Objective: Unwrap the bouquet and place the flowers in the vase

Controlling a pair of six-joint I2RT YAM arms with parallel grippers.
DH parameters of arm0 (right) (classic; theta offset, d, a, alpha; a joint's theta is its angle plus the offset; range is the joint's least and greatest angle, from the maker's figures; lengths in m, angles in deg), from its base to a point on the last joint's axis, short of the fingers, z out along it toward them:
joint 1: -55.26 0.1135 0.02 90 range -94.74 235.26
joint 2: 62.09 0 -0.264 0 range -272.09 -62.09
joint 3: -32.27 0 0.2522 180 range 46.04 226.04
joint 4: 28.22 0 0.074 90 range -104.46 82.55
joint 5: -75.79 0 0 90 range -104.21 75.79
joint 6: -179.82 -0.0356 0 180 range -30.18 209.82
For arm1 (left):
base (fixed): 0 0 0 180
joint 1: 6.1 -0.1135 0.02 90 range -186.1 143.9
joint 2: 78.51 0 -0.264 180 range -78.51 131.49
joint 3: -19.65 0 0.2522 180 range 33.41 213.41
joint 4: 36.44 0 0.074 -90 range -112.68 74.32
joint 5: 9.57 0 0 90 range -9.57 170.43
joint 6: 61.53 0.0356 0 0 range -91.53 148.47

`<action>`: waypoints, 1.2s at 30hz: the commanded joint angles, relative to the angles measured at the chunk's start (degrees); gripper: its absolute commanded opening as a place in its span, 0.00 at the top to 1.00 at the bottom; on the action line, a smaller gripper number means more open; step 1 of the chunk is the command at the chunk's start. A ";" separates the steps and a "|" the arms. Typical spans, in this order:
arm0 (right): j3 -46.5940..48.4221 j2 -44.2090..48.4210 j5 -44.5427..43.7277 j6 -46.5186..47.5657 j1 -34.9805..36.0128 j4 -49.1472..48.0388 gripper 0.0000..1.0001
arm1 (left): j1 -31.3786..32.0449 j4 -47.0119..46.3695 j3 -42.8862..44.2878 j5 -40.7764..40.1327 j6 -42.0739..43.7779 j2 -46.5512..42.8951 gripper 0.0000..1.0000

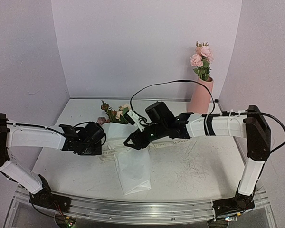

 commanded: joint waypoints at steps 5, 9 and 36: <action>6.57 -5.60 -6.50 9.58 1.52 4.81 0.36 | -0.28 -0.53 3.39 -1.21 0.49 0.35 1.00; 8.44 -7.58 -8.82 12.44 2.68 6.44 0.35 | -0.27 -0.61 3.42 -1.40 0.62 0.35 1.00; 4.24 -3.41 -20.71 9.69 2.71 3.50 1.00 | -3.93 -0.31 1.29 -2.16 -3.10 0.88 1.00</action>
